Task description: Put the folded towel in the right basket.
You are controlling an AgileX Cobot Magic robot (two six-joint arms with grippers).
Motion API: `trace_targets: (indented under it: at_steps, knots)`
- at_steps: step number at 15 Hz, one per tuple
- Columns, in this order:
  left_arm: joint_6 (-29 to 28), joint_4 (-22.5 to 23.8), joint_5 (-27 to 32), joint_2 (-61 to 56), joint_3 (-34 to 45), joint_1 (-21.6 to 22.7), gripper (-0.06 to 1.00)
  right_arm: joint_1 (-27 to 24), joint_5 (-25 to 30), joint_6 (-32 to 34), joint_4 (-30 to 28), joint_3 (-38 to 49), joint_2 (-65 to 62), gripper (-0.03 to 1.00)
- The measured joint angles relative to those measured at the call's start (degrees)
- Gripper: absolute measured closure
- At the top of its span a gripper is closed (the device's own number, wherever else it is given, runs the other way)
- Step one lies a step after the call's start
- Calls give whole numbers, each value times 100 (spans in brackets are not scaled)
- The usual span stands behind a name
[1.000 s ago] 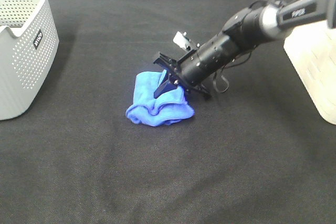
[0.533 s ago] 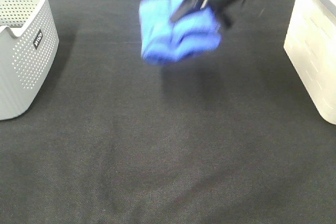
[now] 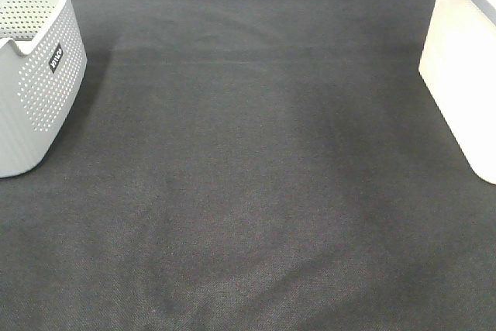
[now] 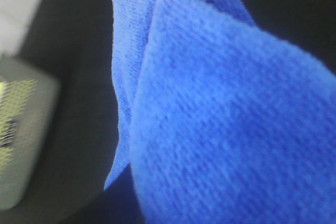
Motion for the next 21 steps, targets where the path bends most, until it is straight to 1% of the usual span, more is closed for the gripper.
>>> trace_targets:
  at_steps: [2,4,6,9,10,11,12,13,14,15,16,17,19,20,21]
  knots:
    - [0,0,0,0,0,0,-5,-395,23,115,-1066,103,-115,79]
    - [0,0,0,0,0,0,-5,-705,29,195,-1937,223,-109,79]
    - [0,0,0,0,0,0,-5,-819,57,241,-2263,246,23,79]
    - [0,0,0,0,0,0,-5,-814,63,252,-2263,246,304,79]
    - [0,0,0,0,0,0,-5,-814,69,264,-2355,246,464,78]
    - [0,0,0,0,0,0,-5,-814,69,298,-2481,252,613,71]
    - [0,0,0,0,0,0,-5,-814,69,435,-2664,252,779,54]
    - [0,0,0,0,0,0,-5,-814,69,481,-2710,252,848,29]
    - [0,6,0,0,0,0,-5,-814,69,487,-2710,252,882,8]
    - [0,6,0,0,0,0,-5,-814,69,487,-2710,252,900,3]
    - [0,6,0,0,0,0,-5,-814,63,493,-2710,252,900,1]
    - [0,6,0,0,0,0,-5,-814,63,498,-2710,252,900,0]
    - [0,6,0,0,0,0,-5,-779,63,550,-2458,252,848,0]
    - [0,6,0,0,0,0,-5,-676,63,550,-2326,252,768,0]
    - [0,6,0,0,0,0,-5,-453,63,550,-2280,252,653,0]
